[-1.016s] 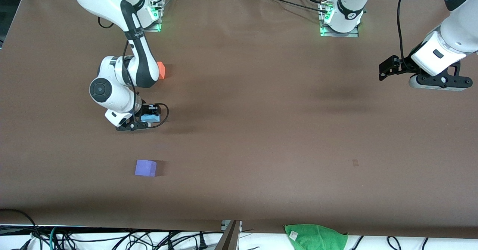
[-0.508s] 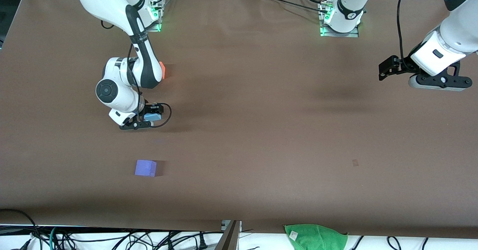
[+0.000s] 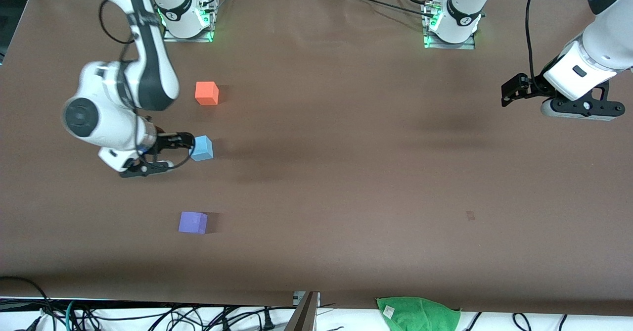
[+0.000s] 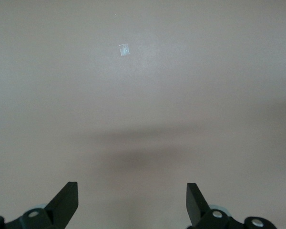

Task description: Place blue block between orange and purple blocks

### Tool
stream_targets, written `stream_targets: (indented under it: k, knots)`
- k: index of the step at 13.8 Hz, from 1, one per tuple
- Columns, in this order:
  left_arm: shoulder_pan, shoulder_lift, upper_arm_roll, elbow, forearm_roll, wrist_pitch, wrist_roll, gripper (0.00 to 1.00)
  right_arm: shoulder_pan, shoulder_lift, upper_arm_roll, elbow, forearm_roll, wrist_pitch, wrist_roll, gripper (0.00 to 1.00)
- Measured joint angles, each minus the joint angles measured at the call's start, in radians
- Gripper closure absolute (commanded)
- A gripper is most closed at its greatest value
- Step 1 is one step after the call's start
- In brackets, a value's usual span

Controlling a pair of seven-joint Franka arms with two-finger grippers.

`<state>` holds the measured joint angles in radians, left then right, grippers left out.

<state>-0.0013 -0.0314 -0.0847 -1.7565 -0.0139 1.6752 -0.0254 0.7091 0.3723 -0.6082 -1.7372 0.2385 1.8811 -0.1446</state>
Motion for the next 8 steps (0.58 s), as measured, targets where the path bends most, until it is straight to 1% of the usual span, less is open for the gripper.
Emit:
stream_targets:
  k: [2, 4, 6, 8]
  knots:
    - [0.0, 0.0, 0.0, 0.0, 0.0, 0.0, 0.0, 0.0, 0.001, -0.011, -0.029, 0.134, -0.021, -0.105, 0.012, 0.0]
    - [0.0, 0.0, 0.0, 0.0, 0.0, 0.0, 0.0, 0.0, 0.002, -0.014, -0.084, 0.247, -0.022, -0.2, 0.012, 0.0]
    - [0.0, 0.0, 0.0, 0.0, 0.0, 0.0, 0.0, 0.0, -0.001, -0.023, -0.135, 0.316, -0.022, -0.304, 0.003, 0.0]
    - [0.0, 0.0, 0.0, 0.0, 0.0, 0.0, 0.0, 0.0, -0.002, -0.049, -0.148, 0.342, -0.021, -0.377, 0.002, 0.0]
